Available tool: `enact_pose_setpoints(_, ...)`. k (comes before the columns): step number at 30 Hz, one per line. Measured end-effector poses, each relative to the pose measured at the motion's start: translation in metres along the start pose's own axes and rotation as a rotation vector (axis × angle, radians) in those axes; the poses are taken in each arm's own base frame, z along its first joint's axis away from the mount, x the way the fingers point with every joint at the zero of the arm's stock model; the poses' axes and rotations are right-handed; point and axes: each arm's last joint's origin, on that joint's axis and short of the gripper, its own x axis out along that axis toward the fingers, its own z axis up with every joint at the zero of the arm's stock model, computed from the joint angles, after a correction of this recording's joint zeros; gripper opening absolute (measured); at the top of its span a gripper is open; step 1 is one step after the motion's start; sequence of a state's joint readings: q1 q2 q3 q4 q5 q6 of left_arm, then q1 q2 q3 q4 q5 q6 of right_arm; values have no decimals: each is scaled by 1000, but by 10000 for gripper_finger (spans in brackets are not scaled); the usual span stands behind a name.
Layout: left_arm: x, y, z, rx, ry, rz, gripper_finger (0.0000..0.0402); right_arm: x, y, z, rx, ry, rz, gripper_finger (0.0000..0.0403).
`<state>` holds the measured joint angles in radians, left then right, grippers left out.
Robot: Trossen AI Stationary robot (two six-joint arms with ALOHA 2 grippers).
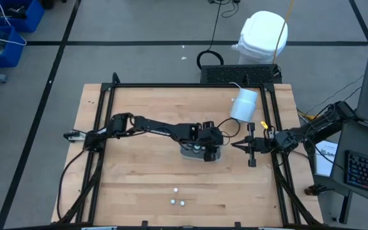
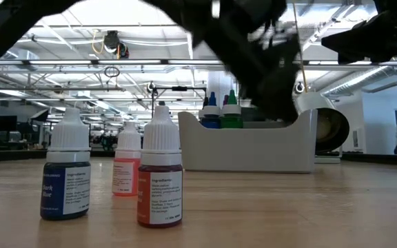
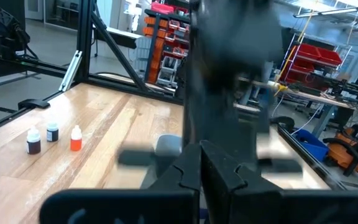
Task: Pick & Place food coloring
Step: Put the small yellow bottle into the gray bin, then put the small dark blue bottle into the gray bin
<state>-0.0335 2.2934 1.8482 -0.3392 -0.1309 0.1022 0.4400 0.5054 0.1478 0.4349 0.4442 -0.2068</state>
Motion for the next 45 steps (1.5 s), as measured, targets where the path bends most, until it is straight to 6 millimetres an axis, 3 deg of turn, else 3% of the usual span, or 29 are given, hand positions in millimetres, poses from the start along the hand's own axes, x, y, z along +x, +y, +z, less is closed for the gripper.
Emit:
enact_pose_setpoints(3, -36, -12, 30, 78, -81, -17, 196, 0, 0, 0, -1, 3, 1, 0)
enact_pose_setpoints(6, -85, -28, 55, 144, -127, -33, 197, 0, 0, -1, 0, 6, 2, 0)
enact_pose_setpoints(10, -165, -51, 72, 200, -142, -83, 187, 0, 0, -1, 5, 9, 3, 0)
enact_pose_setpoints(14, -231, -74, 53, 255, 5, -169, 158, 0, 0, -1, 14, 7, 4, 0)
enact_pose_setpoints(19, -271, -98, 9, 140, 165, -204, 107, 0, 0, -1, 34, 6, 4, 0)
enact_pose_setpoints(22, -274, -121, -24, 148, 162, -199, 75, 0, 1, -1, 32, 11, 4, 0)
enact_pose_setpoints(27, -261, -160, -80, 228, 84, -159, 13, 0, 1, -2, 28, 21, 5, 0)
enact_pose_setpoints(32, -237, -188, -129, 202, 0, -234, 15, 1, 1, -2, 54, 21, 4, 0)
enact_pose_setpoints(40, -214, -194, -158, 17, -171, -306, 4, 1, 1, -3, 52, 24, 3, 0)
enact_pose_setpoints(45, -207, -189, -173, 150, -212, -230, 16, 1, 1, -3, 51, 24, 3, 0)
